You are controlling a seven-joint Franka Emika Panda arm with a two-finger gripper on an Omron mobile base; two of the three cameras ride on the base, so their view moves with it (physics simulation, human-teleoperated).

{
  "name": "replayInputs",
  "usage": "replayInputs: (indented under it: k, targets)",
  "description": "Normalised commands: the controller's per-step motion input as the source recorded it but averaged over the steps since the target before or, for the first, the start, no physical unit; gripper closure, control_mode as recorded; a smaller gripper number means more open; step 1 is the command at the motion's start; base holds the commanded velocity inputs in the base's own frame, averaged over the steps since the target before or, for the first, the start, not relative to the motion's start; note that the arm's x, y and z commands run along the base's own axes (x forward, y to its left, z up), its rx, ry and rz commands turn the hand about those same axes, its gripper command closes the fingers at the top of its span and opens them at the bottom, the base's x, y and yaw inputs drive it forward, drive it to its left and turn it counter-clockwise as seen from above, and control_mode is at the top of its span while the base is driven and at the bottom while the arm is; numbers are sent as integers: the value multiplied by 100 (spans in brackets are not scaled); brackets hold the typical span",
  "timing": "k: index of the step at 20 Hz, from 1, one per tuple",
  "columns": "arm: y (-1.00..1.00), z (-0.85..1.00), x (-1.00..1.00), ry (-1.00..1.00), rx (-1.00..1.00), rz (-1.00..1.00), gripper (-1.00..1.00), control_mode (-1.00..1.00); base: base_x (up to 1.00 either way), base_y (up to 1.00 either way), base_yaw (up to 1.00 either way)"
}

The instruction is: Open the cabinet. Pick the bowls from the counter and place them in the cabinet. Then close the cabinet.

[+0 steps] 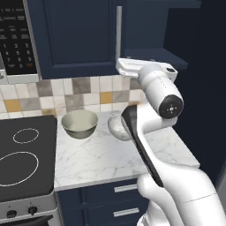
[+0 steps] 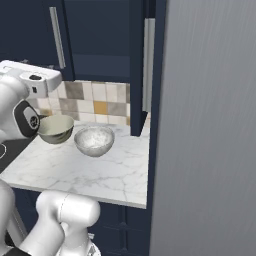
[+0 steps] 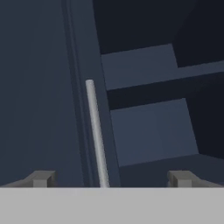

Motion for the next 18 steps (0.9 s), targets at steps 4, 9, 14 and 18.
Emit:
replayInputs:
  k: [4,9,14,18]
  targets:
    - [31,-19,47,0,-3,0,-100,-100,0,0,0]
    - [21,-29,58,0,0,0,-100,-100,0,0,0]
    - [0,-14,49,-2,0,0,-100,-100,0,0,0]
    - [-2,-4,38,-5,0,0,-100,-100,0,0,0]
